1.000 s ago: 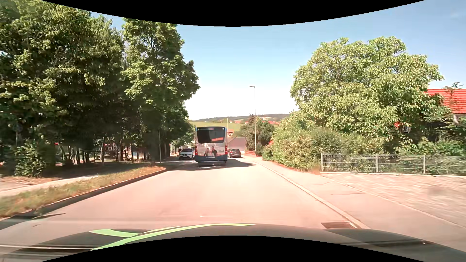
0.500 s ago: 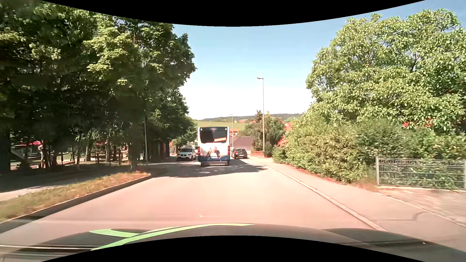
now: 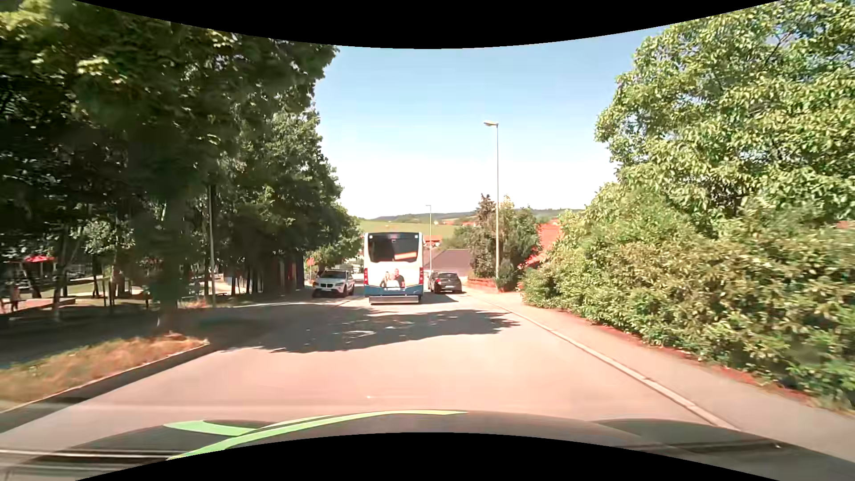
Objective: Follow the waypoints while adhering to traffic rules and regulations
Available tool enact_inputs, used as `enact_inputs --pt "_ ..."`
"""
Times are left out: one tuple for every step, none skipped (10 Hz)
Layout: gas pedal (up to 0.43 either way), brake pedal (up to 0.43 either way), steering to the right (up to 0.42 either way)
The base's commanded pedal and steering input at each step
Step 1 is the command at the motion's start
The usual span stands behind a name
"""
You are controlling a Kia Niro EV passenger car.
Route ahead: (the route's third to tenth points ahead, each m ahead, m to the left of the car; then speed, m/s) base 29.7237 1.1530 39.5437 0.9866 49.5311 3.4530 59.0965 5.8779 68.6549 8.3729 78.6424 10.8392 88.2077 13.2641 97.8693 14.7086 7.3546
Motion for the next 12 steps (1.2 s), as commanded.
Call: enact_inputs --pt "0.000 0.152 0.022" --pt "0.000 0.189 0.021" --pt "0.000 0.220 0.022" --pt "0.000 0.232 0.023" --pt "0.000 0.268 0.026" --pt "0.000 0.287 0.028" --pt "0.000 0.293 0.027" --pt "0.000 0.305 0.024" --pt "0.000 0.317 0.022" --pt "0.000 0.329 0.019" --pt "0.000 0.335 0.018" --pt "0.000 0.329 0.018"
